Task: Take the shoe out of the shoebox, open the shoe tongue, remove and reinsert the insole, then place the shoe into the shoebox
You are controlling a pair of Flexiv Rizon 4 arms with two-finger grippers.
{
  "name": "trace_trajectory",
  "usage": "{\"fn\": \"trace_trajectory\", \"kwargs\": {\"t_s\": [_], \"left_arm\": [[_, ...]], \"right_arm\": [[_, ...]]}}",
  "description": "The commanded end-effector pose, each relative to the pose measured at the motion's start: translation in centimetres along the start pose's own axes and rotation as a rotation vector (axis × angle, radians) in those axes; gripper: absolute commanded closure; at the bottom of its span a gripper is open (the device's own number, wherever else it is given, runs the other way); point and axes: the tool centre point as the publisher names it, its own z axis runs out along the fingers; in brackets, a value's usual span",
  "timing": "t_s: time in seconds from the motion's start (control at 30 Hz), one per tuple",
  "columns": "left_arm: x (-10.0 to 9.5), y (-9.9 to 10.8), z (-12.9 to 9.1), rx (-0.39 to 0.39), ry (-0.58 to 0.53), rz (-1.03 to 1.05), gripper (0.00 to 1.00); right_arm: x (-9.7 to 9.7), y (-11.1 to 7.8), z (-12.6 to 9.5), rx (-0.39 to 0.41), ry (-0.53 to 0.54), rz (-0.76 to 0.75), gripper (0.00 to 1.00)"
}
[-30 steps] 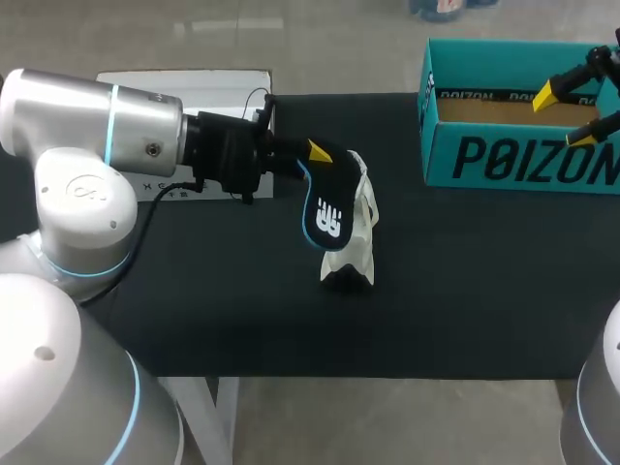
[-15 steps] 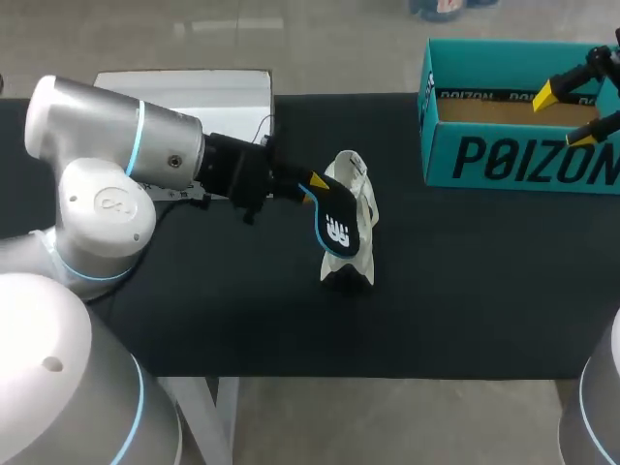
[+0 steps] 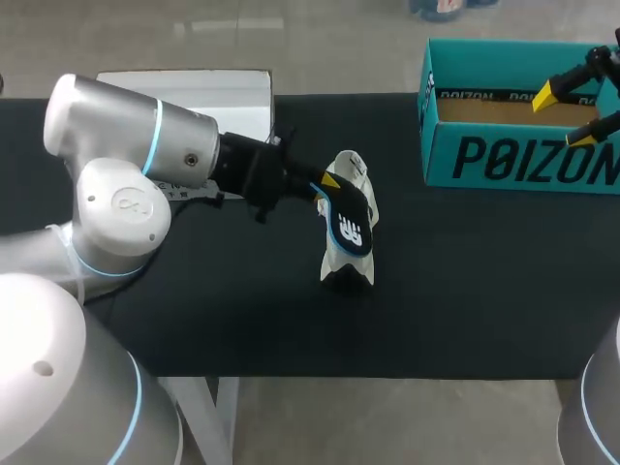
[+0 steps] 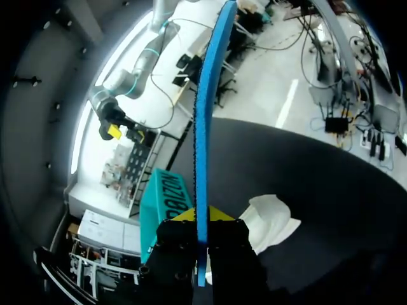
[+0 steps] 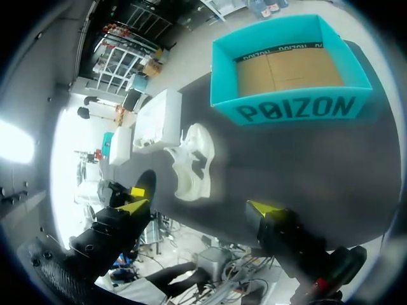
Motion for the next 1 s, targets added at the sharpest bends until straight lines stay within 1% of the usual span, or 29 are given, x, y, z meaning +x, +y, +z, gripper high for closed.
{"fn": "trace_trajectory", "kwargs": {"t_s": [0.03,0.07,0.13,0.17,0.27,0.37,0.47,0.57,0.73,0.87,0.93,1.0], "left_arm": [[0.4,1.6,1.7,0.062,0.018,-0.01,1.0],[0.5,2.0,2.2,0.071,0.024,-0.011,1.0],[0.8,2.4,2.8,0.118,0.037,-0.017,1.0],[0.9,2.5,3.0,0.126,0.043,-0.013,1.0],[1.1,2.7,3.5,0.147,0.068,-0.034,1.0],[1.5,2.7,4.0,0.135,0.089,-0.048,1.0],[2.1,3.0,4.6,0.167,0.118,-0.085,1.0],[2.6,2.9,5.3,0.176,0.143,-0.089,1.0],[3.2,2.4,5.6,0.236,0.156,-0.068,1.0],[3.6,2.4,5.6,0.267,0.156,-0.058,1.0],[3.7,2.6,5.6,0.303,0.155,-0.073,1.0],[3.8,2.6,5.5,0.298,0.16,-0.075,1.0]], "right_arm": [[0.0,-0.1,0.0,-0.001,-0.002,0.001,0.0],[0.0,-0.1,0.0,-0.001,-0.002,0.001,0.0],[0.0,-0.1,0.0,-0.001,-0.002,0.001,0.0],[0.0,-0.1,0.0,-0.001,-0.002,0.001,0.0],[0.0,-0.1,0.0,-0.001,-0.002,0.001,0.0],[0.0,-0.1,0.0,-0.001,-0.002,0.001,0.0],[0.0,-0.1,0.0,-0.001,-0.002,0.001,0.0],[0.0,-0.1,0.0,-0.001,-0.002,0.001,0.0],[0.0,-0.1,0.0,-0.001,-0.002,0.001,0.0],[0.0,-0.1,0.0,-0.001,-0.002,0.001,0.0],[0.0,-0.1,0.0,-0.001,-0.002,0.001,0.0],[0.0,-0.1,0.0,-0.001,-0.002,0.001,0.0]]}}
